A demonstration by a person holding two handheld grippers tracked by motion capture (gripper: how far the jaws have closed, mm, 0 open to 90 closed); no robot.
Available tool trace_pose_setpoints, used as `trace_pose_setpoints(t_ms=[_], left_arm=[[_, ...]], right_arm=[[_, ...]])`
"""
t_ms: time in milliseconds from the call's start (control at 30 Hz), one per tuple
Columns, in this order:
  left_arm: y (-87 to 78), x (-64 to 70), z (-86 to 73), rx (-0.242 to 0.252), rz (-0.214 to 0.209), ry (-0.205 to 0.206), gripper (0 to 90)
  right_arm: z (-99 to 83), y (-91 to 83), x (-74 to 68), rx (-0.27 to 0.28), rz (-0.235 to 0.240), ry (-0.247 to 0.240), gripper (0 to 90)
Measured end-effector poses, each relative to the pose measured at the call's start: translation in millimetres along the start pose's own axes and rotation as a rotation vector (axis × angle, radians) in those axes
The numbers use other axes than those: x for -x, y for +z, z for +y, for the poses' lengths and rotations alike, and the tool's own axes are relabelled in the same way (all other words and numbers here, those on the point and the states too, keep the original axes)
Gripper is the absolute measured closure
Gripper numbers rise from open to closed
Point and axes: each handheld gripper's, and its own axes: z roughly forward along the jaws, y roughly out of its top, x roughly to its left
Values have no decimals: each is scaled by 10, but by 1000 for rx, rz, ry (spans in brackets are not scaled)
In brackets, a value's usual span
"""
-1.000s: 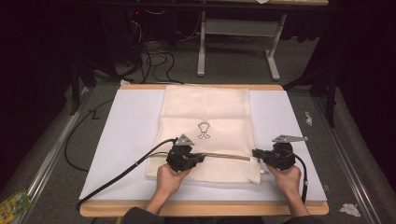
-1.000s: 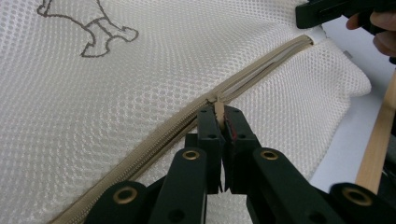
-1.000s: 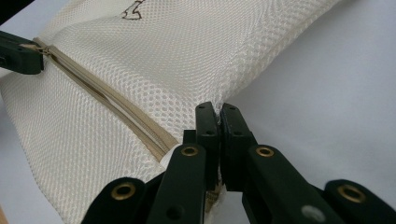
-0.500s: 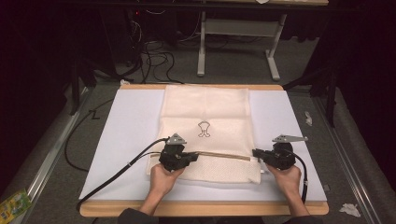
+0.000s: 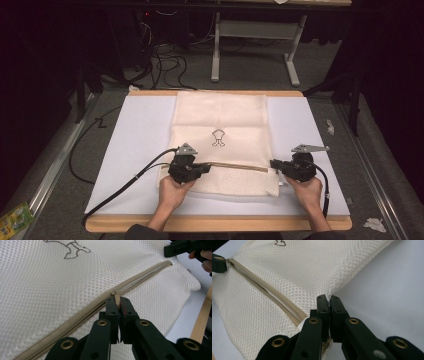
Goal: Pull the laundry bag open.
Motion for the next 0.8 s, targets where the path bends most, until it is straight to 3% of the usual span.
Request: trace_pose_setpoints(t_ms=[800], left_arm=[[-222,-119,-75,31,39,-32,872]], right_arm=[[4,-1,8,3,-14,0,888]])
